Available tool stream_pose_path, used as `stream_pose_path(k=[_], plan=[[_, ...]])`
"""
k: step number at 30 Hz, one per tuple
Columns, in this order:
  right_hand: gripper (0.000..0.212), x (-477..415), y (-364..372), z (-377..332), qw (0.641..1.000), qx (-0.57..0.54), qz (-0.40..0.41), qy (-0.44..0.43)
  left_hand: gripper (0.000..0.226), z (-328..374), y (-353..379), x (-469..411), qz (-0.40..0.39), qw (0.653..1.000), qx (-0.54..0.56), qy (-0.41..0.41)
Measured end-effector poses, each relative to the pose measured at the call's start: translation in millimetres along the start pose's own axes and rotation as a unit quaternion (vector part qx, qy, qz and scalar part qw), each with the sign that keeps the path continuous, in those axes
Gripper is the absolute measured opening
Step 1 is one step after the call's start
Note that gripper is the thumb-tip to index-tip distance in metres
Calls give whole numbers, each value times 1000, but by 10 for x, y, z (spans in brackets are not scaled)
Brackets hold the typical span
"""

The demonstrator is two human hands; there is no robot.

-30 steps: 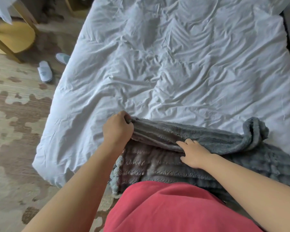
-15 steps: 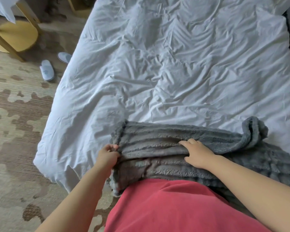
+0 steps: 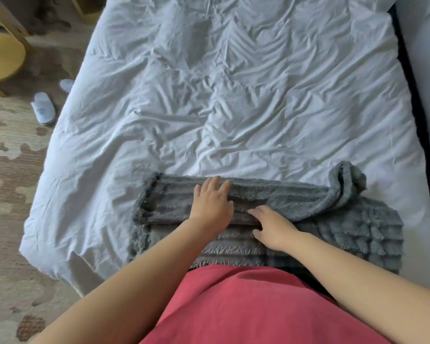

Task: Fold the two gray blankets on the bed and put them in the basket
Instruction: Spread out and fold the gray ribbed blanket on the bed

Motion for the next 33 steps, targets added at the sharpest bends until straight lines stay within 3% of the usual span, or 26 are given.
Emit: stream_pose_path(k=[2, 4, 7, 13, 15, 17, 21, 23, 28, 33], plan=[[58, 20, -51, 75, 1000, 5, 3, -20, 58, 176, 369, 29, -103, 995, -12, 1], [54, 34, -141, 259, 1000, -1, 3, -25, 61, 218, 689, 121, -162, 982, -100, -3], [46, 14, -432, 772, 999, -26, 44, 8, 65, 244, 927, 200, -162, 971, -172, -40], [33, -155, -1153, 2147, 975, -40, 170, 135, 66, 877, 1166, 142, -160, 975, -131, -84], [37, -193, -1222, 2555, 962, -109, 155, 198, 67, 1134, 1251, 99, -153, 976, -128, -84], [49, -200, -1098, 2843, 929, -252, 100, 254, 68, 1338, 1330, 86, -144, 976, -126, -102], [53, -286, -918, 3059, 894, -345, 47, 283, 71, 1528, 1499, 199, -139, 972, -116, -149], [55, -397, -930, 3054, 886, -361, 75, 282, 73, 1559, 1569, 284, -145, 969, -120, -158], [68, -612, -1123, 2909, 906, -291, 187, 245, 72, 1550, 1598, 392, -165, 959, -162, -161], [49, -440, -1276, 2816, 838, -453, 221, 210, 64, 1602, 1429, 301, -215, 946, -191, -149]])
Point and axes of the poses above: each hand's wrist, its own x-axis away from the middle knuckle, its own y-axis out of the palm, z = x × y, the point moved 7 cm from there along -x, towards the middle knuckle, and after that the axes turned 9 degrees about z, right-handed, at the moved point
